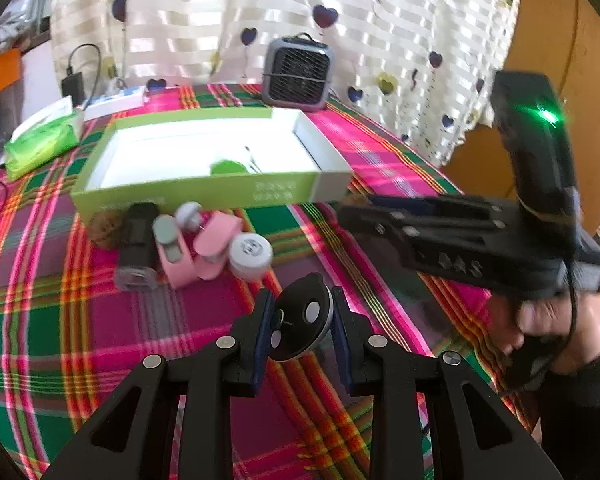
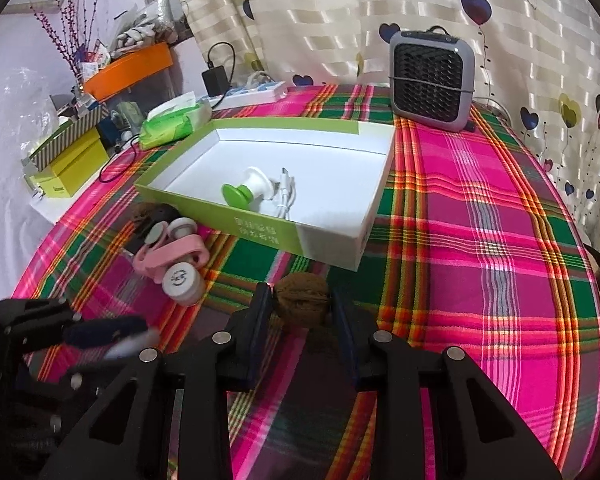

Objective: Organize objects
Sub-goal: 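Lift the black disc with the left tool while the right tool grasps the walnut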

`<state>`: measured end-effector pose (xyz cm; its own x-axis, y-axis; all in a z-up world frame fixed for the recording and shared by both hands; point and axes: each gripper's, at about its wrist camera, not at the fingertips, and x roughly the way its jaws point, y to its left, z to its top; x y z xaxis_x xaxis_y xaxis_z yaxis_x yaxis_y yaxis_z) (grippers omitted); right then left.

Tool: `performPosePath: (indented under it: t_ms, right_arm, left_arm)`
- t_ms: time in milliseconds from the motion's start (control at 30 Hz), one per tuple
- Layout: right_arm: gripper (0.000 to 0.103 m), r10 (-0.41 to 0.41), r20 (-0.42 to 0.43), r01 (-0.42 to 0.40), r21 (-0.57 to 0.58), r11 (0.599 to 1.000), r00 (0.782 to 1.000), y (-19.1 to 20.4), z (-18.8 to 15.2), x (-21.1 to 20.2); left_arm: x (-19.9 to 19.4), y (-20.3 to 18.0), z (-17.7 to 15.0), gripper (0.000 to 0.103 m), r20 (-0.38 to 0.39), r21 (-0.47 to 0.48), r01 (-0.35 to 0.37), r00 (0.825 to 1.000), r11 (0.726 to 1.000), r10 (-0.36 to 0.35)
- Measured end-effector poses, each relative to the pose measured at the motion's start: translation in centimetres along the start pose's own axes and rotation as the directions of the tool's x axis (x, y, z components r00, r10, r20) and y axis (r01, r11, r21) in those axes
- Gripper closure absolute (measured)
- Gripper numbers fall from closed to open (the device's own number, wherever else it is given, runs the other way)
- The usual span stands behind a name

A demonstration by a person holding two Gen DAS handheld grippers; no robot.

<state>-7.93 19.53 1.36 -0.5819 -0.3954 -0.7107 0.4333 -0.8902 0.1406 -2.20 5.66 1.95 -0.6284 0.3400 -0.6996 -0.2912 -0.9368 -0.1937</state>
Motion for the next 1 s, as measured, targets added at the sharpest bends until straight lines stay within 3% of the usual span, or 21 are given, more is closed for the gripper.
performPosePath:
  t_ms: [1000]
  right_arm:
    - [0.07, 0.043, 0.055, -0.039, -0.083, 0.996, 0.998, 4.1, 0.4, -1.7]
  left_arm:
    - [-0.7, 1.7, 2.8, 0.077, 0.065, -0.008, -0.118, 0.991, 0.993, 0.118]
